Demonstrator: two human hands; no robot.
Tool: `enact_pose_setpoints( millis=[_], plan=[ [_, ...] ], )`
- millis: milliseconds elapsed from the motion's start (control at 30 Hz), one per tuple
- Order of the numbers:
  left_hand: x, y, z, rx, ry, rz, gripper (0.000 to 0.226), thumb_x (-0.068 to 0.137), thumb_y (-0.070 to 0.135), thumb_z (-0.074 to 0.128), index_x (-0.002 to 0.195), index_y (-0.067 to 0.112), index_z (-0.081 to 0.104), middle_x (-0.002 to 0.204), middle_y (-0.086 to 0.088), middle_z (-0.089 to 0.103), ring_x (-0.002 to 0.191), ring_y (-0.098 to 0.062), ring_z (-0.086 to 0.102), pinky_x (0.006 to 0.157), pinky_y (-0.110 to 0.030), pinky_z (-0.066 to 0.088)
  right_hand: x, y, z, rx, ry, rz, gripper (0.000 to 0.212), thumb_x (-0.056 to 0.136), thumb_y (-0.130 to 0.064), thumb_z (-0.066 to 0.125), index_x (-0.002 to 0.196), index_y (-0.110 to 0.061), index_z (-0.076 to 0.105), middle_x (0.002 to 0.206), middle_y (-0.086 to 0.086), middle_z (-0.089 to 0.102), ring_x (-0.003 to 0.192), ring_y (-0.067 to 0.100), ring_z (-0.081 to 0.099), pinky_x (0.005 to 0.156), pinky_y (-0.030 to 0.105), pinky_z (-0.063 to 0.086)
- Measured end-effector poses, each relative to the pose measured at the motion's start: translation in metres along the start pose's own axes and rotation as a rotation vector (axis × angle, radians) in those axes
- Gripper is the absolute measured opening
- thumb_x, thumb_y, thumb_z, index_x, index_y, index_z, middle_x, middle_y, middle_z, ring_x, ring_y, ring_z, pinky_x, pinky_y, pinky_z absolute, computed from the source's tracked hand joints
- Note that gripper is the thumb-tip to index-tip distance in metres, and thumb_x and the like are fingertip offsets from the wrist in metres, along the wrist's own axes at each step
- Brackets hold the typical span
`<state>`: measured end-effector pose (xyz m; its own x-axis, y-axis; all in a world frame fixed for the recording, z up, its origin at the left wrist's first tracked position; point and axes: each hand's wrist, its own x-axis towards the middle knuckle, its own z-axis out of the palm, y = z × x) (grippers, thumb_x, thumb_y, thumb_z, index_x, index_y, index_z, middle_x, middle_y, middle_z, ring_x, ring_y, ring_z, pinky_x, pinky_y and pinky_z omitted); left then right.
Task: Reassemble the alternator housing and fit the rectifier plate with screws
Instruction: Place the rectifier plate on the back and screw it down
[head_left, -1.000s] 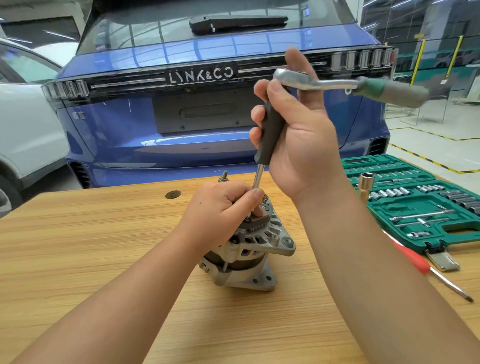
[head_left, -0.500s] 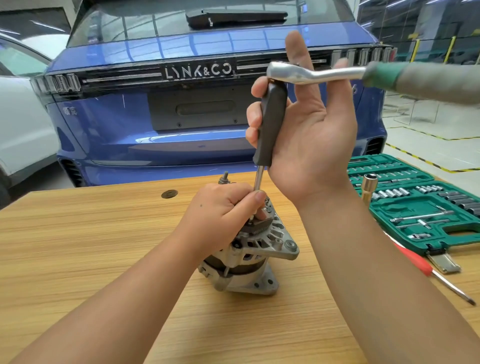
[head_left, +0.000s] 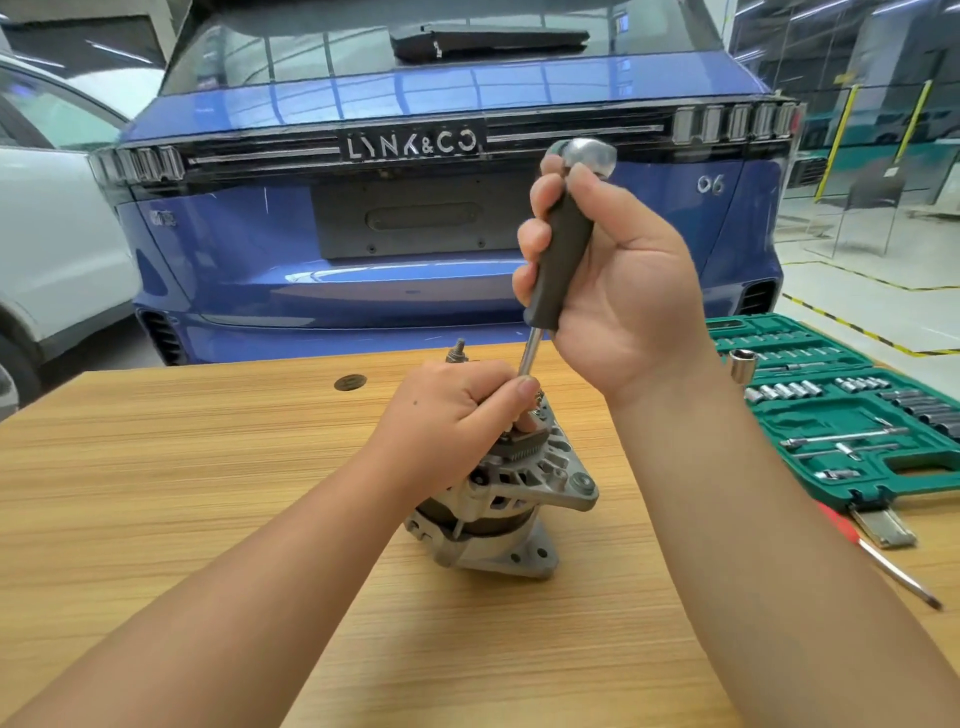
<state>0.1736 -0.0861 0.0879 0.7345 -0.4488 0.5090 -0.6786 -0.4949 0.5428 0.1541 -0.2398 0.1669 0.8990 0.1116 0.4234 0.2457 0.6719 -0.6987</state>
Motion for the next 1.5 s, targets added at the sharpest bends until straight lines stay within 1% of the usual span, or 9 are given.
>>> enact_pose_setpoints(
  millis=[133, 367, 600, 700, 933, 1067, 1200, 1333, 1500],
  plan=[
    [-0.003, 0.001, -0.001, 0.002, 0.028, 0.03, 0.035, 0.103, 0.033, 0.053, 0.079, 0.022, 0.076, 0.067, 0.028, 0.066, 0.067, 0.002, 0.06, 0.061, -0.008, 0.038, 0.0, 0.004, -0.001, 0.075, -0.04, -0.012, 0.022, 0.083, -0.023, 0.06, 0.104, -0.025, 0.055, 0.091, -0.011, 0.067, 0.071, 0.006, 0.06, 0.067, 0.023, 0.042],
    [0.003, 0.001, -0.002, 0.028, -0.009, 0.001, 0.037, 0.104, 0.036, 0.05, 0.08, 0.024, 0.075, 0.077, 0.031, 0.069, 0.077, 0.005, 0.062, 0.064, -0.006, 0.036, -0.001, 0.011, -0.001, -0.094, -0.047, -0.294, 0.033, 0.106, -0.014, 0.04, 0.126, -0.038, 0.051, 0.095, 0.001, 0.064, 0.072, 0.014, 0.053, 0.064, 0.028, 0.04],
    [0.003, 0.0, 0.0, 0.002, 0.001, 0.023, 0.04, 0.098, 0.043, 0.046, 0.079, 0.024, 0.076, 0.078, 0.03, 0.071, 0.078, 0.001, 0.064, 0.065, -0.007, 0.038, 0.002, 0.009, -0.012, 0.214, -0.224, -0.123, 0.059, 0.103, -0.062, 0.014, 0.124, -0.031, 0.06, 0.097, 0.009, 0.062, 0.077, 0.023, 0.048, 0.068, 0.036, 0.031],
    [0.003, -0.002, 0.001, 0.01, 0.005, 0.021, 0.041, 0.098, 0.044, 0.046, 0.079, 0.024, 0.075, 0.079, 0.03, 0.071, 0.079, -0.001, 0.065, 0.066, -0.01, 0.04, 0.002, 0.008, -0.008, 0.13, -0.14, -0.139, 0.051, 0.101, -0.062, 0.028, 0.122, -0.029, 0.059, 0.092, 0.002, 0.061, 0.072, 0.018, 0.049, 0.066, 0.032, 0.033],
    [0.002, 0.002, 0.0, 0.01, 0.003, 0.023, 0.031, 0.096, 0.044, 0.05, 0.076, 0.035, 0.072, 0.077, 0.026, 0.071, 0.076, -0.003, 0.067, 0.065, -0.015, 0.046, 0.001, 0.001, 0.002, -0.198, 0.231, -0.208, 0.016, 0.097, -0.026, 0.066, 0.083, -0.019, 0.063, 0.063, -0.007, 0.045, 0.049, 0.01, 0.039, 0.054, 0.028, 0.03],
    [0.002, 0.001, 0.001, 0.013, 0.018, 0.004, 0.039, 0.097, 0.046, 0.047, 0.078, 0.028, 0.076, 0.075, 0.018, 0.073, 0.075, -0.012, 0.066, 0.068, -0.023, 0.047, -0.002, 0.002, 0.002, -0.028, 0.02, -0.05, 0.019, 0.088, -0.02, 0.062, 0.107, -0.019, 0.059, 0.083, -0.01, 0.063, 0.065, 0.006, 0.055, 0.064, 0.023, 0.041],
    [0.002, 0.0, 0.002, 0.019, 0.024, -0.005, 0.04, 0.096, 0.046, 0.046, 0.076, 0.029, 0.075, 0.073, 0.016, 0.073, 0.073, -0.012, 0.064, 0.067, -0.022, 0.045, -0.003, 0.012, 0.003, -0.083, 0.022, -0.214, 0.024, 0.101, -0.009, 0.053, 0.109, -0.031, 0.055, 0.093, -0.008, 0.07, 0.072, 0.009, 0.061, 0.062, 0.022, 0.046],
    [0.002, -0.001, 0.002, 0.011, 0.028, 0.002, 0.04, 0.097, 0.045, 0.046, 0.077, 0.027, 0.076, 0.076, 0.021, 0.073, 0.075, -0.007, 0.065, 0.067, -0.019, 0.045, -0.003, 0.015, 0.002, -0.218, -0.03, -0.374, 0.035, 0.103, -0.009, 0.047, 0.123, -0.037, 0.053, 0.093, -0.001, 0.065, 0.071, 0.013, 0.054, 0.061, 0.028, 0.041],
    [0.001, -0.001, 0.002, -0.001, 0.032, 0.016, 0.04, 0.097, 0.043, 0.047, 0.077, 0.024, 0.075, 0.077, 0.022, 0.073, 0.073, -0.008, 0.064, 0.066, -0.02, 0.044, -0.002, 0.01, -0.004, 0.052, -0.204, -0.22, 0.036, 0.096, -0.028, 0.036, 0.125, -0.031, 0.057, 0.097, 0.007, 0.063, 0.073, 0.021, 0.048, 0.065, 0.034, 0.031]
  ],
)
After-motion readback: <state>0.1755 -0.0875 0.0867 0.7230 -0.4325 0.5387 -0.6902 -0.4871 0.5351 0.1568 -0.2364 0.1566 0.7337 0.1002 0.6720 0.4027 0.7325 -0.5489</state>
